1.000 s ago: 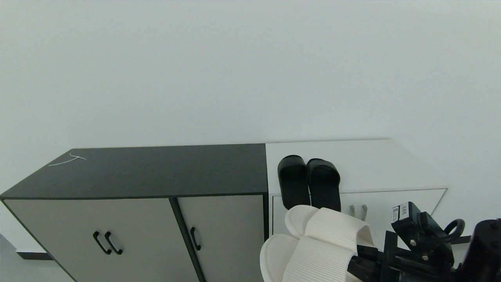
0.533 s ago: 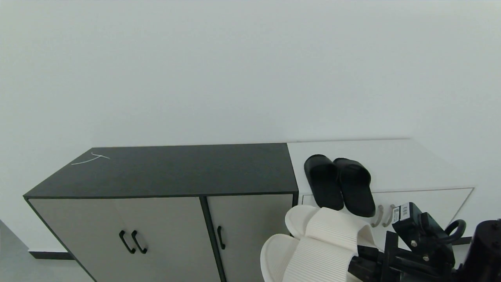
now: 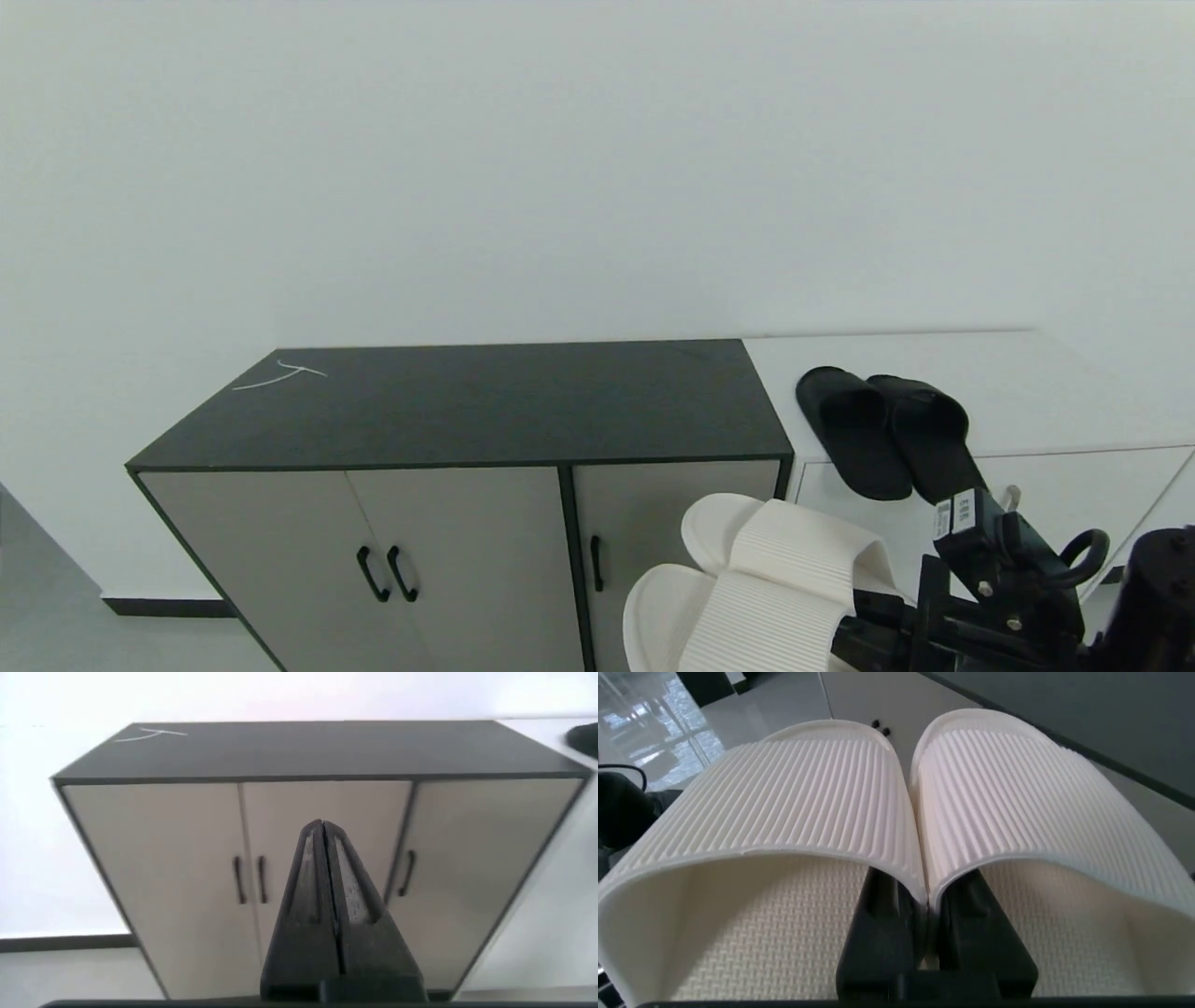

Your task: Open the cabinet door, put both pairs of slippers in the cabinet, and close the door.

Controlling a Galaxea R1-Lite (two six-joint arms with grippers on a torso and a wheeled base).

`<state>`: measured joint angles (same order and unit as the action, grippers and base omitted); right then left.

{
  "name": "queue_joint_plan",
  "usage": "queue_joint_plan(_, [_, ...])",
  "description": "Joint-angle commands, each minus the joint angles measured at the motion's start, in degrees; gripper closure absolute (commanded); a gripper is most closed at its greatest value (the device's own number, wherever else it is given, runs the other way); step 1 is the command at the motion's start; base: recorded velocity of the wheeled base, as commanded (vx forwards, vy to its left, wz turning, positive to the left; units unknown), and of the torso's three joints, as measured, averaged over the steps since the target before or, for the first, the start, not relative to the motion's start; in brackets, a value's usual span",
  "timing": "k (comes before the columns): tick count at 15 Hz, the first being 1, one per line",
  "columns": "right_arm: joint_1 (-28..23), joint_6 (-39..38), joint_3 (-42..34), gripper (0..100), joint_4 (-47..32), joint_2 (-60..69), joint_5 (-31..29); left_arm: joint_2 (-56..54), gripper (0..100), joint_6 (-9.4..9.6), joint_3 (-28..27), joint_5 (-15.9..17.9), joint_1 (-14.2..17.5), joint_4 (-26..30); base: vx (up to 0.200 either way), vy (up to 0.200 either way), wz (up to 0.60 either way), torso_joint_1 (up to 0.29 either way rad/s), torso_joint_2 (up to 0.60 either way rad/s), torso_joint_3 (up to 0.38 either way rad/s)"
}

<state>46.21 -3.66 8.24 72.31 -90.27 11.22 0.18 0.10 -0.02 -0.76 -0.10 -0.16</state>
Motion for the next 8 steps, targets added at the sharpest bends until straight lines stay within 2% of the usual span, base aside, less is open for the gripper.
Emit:
queue_joint_plan(1, [0.28, 0.05, -0.24, 100, 0.02, -0.08, 0.03, -0.01, 100, -0.01, -0.06, -0.04, 0.01, -0.02, 0.0, 0.2, 0.0, 0.002, 0.0, 0.002])
queue_joint_plan(8, [0.54, 1.2, -0.95, 100, 0.02, -0.08, 0.03, -0.01, 100, -0.01, -0.06, -0.04, 0.01, -0.02, 0.0, 0.2, 0.0, 0.003, 0.0, 0.001])
